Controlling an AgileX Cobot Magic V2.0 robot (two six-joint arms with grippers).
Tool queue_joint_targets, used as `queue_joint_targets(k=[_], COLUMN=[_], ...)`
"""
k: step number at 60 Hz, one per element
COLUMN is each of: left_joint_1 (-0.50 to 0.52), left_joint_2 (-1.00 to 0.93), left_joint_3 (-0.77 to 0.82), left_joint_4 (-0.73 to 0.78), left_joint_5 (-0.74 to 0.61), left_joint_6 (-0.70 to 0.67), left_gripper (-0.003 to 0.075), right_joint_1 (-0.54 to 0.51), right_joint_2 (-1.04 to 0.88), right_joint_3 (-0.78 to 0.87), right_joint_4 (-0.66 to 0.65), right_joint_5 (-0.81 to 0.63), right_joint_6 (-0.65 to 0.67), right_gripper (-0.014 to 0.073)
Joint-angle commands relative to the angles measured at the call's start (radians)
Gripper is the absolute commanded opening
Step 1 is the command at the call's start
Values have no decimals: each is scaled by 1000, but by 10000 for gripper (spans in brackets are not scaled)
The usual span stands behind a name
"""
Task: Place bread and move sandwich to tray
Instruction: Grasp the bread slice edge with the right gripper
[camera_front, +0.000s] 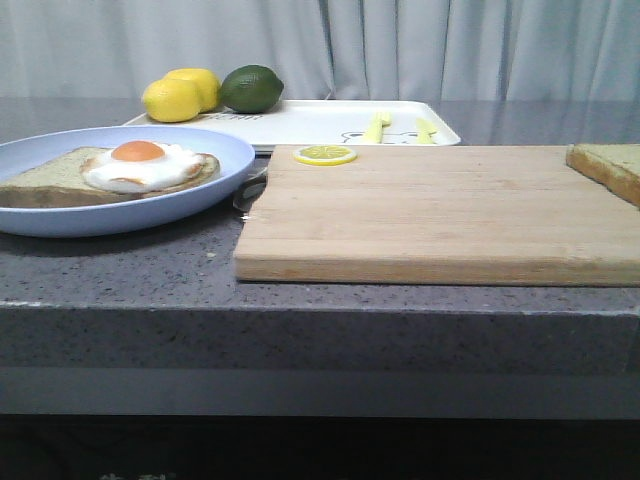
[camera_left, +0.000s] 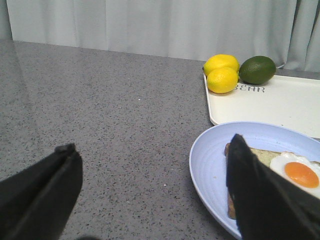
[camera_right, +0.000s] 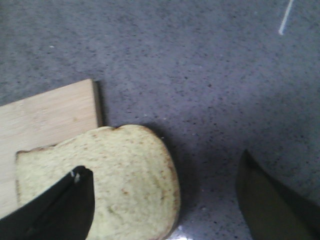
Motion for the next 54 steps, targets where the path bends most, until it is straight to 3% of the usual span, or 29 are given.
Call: queue_joint_targets(k=[1, 24, 54], left_joint_1=[0, 0, 0], left_joint_2=[9, 9, 9], left_joint_3=[-39, -39, -39], left_joint_4=[-8, -8, -8], left_joint_5=[-88, -88, -88], left_joint_6=[-6, -6, -6], left_gripper=[566, 566, 566], right_joint_1=[-51, -73, -28], right_joint_2=[56, 390, 515], right_joint_3=[-88, -363, -398], right_joint_4=[22, 255, 277], right_joint_5=[29, 468, 509], right_joint_6=[-11, -335, -386], right_gripper=[584, 584, 584])
